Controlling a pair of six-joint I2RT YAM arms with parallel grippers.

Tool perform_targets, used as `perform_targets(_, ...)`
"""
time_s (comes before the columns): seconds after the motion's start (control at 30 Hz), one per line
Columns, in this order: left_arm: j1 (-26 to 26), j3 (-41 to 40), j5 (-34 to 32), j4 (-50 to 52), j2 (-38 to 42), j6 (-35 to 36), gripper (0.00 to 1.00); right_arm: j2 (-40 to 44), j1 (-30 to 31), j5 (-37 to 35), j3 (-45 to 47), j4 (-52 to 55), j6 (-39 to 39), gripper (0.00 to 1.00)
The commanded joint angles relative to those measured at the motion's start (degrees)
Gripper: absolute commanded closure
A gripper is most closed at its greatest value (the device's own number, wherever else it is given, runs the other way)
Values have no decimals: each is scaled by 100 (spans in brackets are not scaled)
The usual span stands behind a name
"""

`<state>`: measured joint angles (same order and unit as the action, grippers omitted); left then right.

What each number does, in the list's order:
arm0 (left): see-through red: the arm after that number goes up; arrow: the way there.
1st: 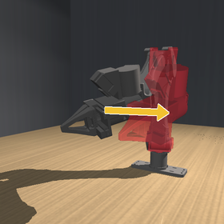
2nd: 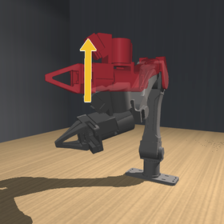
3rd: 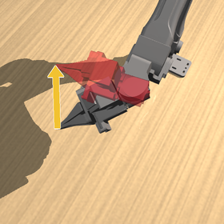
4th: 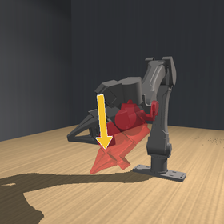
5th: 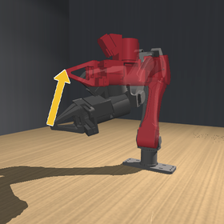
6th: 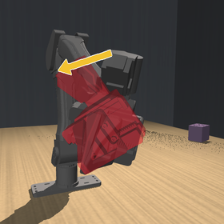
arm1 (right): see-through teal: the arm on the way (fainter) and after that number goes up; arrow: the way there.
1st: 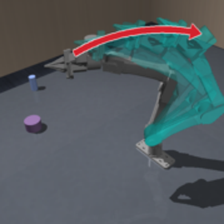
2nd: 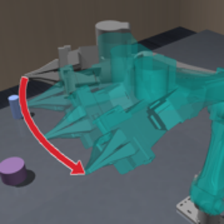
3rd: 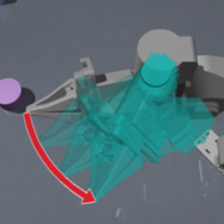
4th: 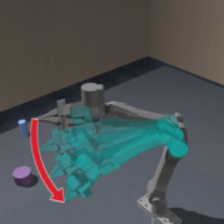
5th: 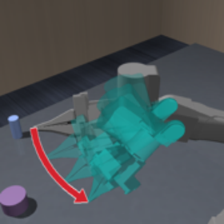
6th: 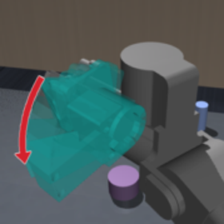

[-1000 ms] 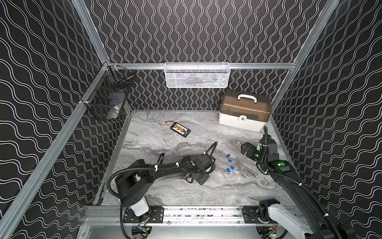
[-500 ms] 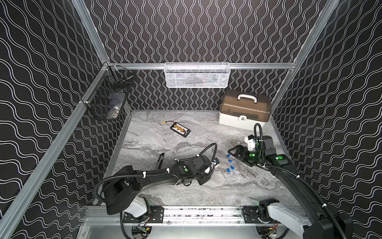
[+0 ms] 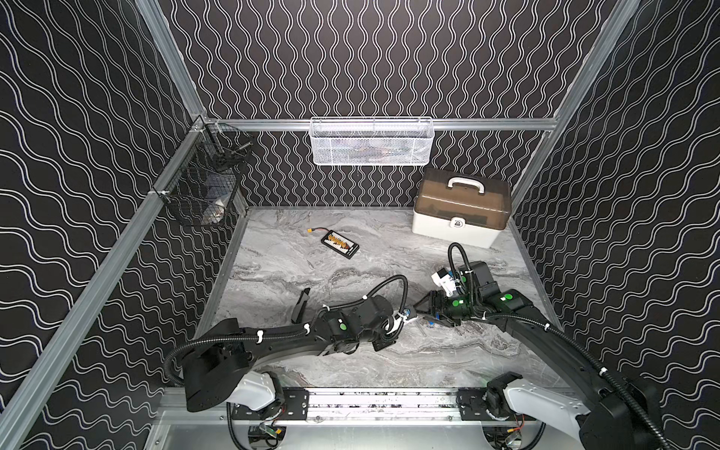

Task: Insert stoppers into test tubes
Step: Pick up the test tube at the center of the board.

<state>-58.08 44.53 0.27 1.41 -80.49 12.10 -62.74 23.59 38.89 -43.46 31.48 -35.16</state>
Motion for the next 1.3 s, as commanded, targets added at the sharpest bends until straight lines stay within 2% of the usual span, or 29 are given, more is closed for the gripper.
perform_targets(0.0, -9, -41, 103, -316, 112, 173, 94, -34, 65, 261, 13, -89, -79, 46)
perform_targets(0.5, -13, -129, 219, -528, 271, 221, 93, -19, 205, 572, 57, -134, -59, 72)
perform_targets(0.7, -14, -155, 246, -589, 309, 228, 93, -19, 216, 615, 48, -159, -44, 79)
perform_targets(1.03, -18, -182, 272, -633, 323, 210, 92, 25, 216, 681, 48, -178, -26, 85)
perform_targets(1.13, -14, -191, 270, -642, 318, 196, 89, 43, 216, 703, 48, -186, -26, 86)
perform_targets(1.27, -19, -208, 272, -677, 296, 144, 78, 69, 216, 782, 57, -230, -44, 87)
